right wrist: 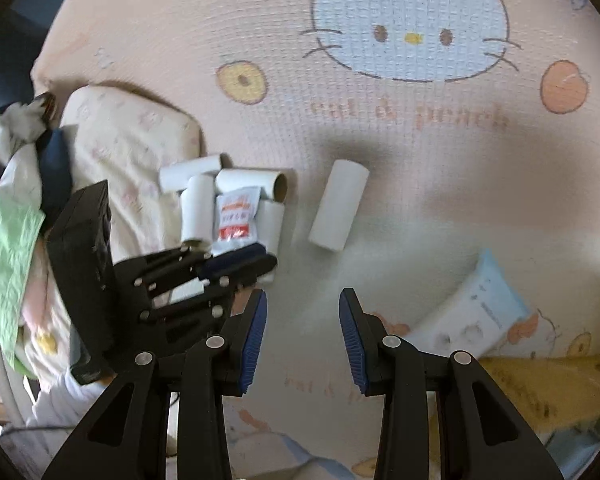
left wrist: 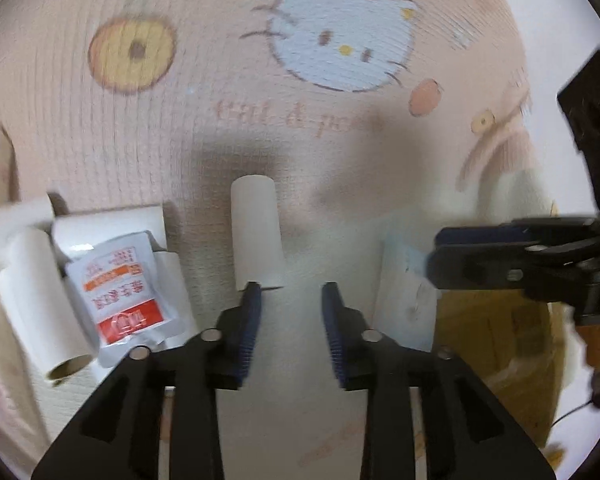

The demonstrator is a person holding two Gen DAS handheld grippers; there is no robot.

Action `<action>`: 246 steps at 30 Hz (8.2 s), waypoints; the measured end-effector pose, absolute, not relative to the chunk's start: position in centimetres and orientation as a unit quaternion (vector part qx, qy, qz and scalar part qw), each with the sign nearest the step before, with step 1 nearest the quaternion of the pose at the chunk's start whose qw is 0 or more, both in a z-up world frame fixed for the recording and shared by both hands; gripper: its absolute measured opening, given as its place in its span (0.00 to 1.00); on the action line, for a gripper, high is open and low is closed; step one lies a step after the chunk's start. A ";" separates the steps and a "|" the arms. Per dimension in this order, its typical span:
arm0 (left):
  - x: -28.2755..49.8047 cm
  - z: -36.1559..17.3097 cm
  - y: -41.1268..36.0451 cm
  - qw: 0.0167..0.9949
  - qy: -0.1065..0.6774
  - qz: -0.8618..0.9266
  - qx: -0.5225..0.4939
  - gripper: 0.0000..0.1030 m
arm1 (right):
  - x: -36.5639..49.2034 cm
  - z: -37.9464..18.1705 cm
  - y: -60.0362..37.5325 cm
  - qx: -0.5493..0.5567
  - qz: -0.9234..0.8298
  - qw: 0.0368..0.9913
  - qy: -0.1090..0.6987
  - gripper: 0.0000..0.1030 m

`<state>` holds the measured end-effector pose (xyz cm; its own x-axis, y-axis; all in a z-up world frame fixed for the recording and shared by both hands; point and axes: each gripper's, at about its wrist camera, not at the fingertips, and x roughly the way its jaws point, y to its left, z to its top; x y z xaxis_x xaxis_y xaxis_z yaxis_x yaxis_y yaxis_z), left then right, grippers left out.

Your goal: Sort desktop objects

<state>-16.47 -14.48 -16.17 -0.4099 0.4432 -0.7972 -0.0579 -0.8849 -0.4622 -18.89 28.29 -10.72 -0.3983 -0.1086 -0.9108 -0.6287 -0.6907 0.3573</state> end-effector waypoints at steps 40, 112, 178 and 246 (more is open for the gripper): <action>-26.7 -22.2 -15.7 0.147 -0.273 0.747 -0.588 0.42 | -23.7 -23.7 35.0 -0.537 0.716 0.175 0.411 0.34; -16.1 -1.1 -1.1 0.247 -0.087 0.828 -0.496 0.42 | -9.1 -7.9 26.6 -0.398 0.832 0.158 0.353 0.42; -12.9 -9.2 19.3 0.313 -0.044 0.712 -0.627 0.41 | 11.0 -13.8 29.1 -0.442 0.743 0.267 0.426 0.38; -13.2 -7.3 14.3 0.373 -0.030 0.751 -0.545 0.06 | 15.6 -12.3 30.9 -0.537 0.737 0.266 0.314 0.38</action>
<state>-13.20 14.27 -7.31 -0.1283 0.5919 -0.7958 -0.5272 -0.7203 -0.4508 15.57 30.94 -12.32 -0.2820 0.0540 -0.9579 -0.7283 -0.6619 0.1771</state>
